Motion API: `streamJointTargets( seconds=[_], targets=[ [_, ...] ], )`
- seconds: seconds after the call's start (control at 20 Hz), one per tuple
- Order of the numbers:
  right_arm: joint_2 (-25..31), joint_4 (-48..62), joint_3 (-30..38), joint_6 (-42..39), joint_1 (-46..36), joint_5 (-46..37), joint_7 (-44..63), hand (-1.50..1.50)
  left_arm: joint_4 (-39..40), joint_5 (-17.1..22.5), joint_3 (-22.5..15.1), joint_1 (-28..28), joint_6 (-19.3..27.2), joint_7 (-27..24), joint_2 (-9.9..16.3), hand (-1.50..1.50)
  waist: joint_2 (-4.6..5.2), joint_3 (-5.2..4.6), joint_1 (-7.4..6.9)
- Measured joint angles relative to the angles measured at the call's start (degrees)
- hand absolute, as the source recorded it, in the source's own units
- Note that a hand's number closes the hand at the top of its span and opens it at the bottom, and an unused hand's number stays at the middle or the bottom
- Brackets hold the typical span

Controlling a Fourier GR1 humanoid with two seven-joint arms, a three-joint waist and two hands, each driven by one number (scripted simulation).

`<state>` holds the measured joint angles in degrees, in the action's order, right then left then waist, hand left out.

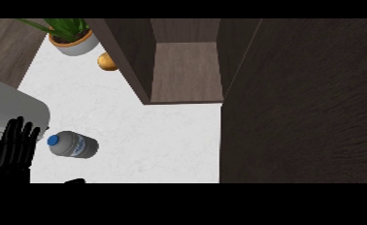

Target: Pick up the bottled water, place it into the cabinet and close the cabinet

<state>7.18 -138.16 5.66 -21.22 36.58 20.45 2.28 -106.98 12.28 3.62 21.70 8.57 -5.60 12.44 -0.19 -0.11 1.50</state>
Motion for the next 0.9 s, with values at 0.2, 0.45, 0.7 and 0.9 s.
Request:
streamJointTargets(
  seconds=[0.2,0.45,0.7,0.9],
  targets=[
    [0.1,0.1,-0.1,0.3,-0.1,0.4,-0.2,-1.50,8.2,0.6,2.2,-3.2,-1.7,-3.2,0.3,-1.50,0.08,-0.02,-0.16],
    [0.9,0.2,1.2,-1.0,1.7,1.3,-1.7,-1.50,16.6,0.6,3.4,-6.3,-3.0,-5.8,0.0,-1.50,0.07,-0.01,-0.03],
    [1.4,0.3,1.7,-1.8,2.7,2.1,-2.8,-1.50,25.5,1.0,5.0,-9.4,-5.0,-9.8,0.0,-1.50,0.09,-0.04,0.02],
    [1.9,0.5,1.9,-3.1,4.4,2.8,-4.2,-1.50,34.0,0.2,6.0,-12.3,-5.4,-14.1,-0.8,-1.50,0.12,-0.05,0.15]
  ],
)
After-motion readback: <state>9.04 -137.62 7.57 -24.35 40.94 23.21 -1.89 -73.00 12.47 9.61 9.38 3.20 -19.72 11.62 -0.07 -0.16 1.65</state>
